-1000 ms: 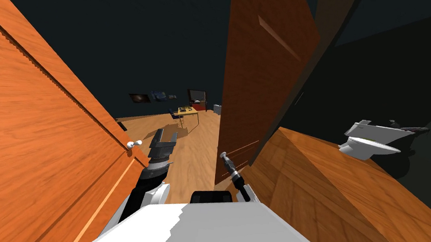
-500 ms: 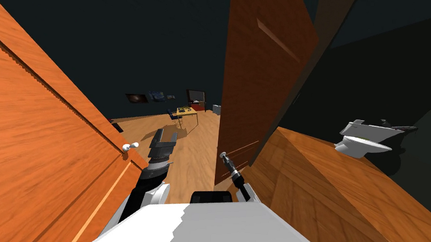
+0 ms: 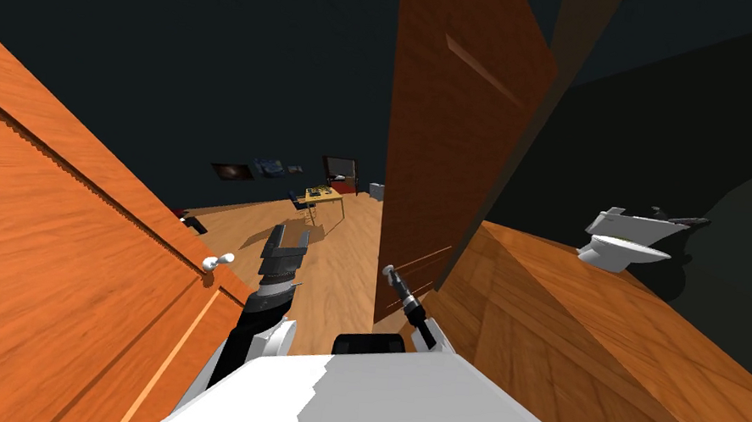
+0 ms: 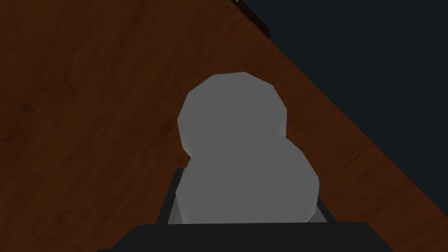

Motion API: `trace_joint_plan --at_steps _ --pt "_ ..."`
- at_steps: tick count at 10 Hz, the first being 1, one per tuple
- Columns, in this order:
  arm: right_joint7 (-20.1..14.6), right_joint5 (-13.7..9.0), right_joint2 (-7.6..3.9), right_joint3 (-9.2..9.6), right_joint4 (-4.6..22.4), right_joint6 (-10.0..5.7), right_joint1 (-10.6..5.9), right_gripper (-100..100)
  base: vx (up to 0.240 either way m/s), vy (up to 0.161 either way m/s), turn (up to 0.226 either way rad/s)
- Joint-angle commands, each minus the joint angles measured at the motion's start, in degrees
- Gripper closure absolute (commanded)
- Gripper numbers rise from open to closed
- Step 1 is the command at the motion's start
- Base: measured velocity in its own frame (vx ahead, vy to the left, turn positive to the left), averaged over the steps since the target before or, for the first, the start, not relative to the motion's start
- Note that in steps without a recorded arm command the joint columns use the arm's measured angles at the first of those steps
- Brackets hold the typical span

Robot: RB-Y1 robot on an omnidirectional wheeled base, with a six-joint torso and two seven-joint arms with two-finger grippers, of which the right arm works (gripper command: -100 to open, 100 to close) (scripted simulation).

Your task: Push the door open

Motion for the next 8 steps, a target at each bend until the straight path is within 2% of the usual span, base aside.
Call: trace_joint_plan --at_steps 1,6,7,8 --pt "-1.74 -0.69 -0.64 -0.32 -0.11 0.51 -0.25 100 0.040 0.022 -0.027" --pt "-10.38 -4.65 -1.24 1.48 1.23 0.91 -1.36 100 0.055 0.026 -0.055" --pt "-6.96 -4.30 -1.40 1.63 0.79 0.68 -1.24 -100 0.003 0.021 -0.037" --pt "-6.96 -4.30 -1.40 1.63 0.79 0.68 -1.24 -100 -0.028 -0.003 0.004"
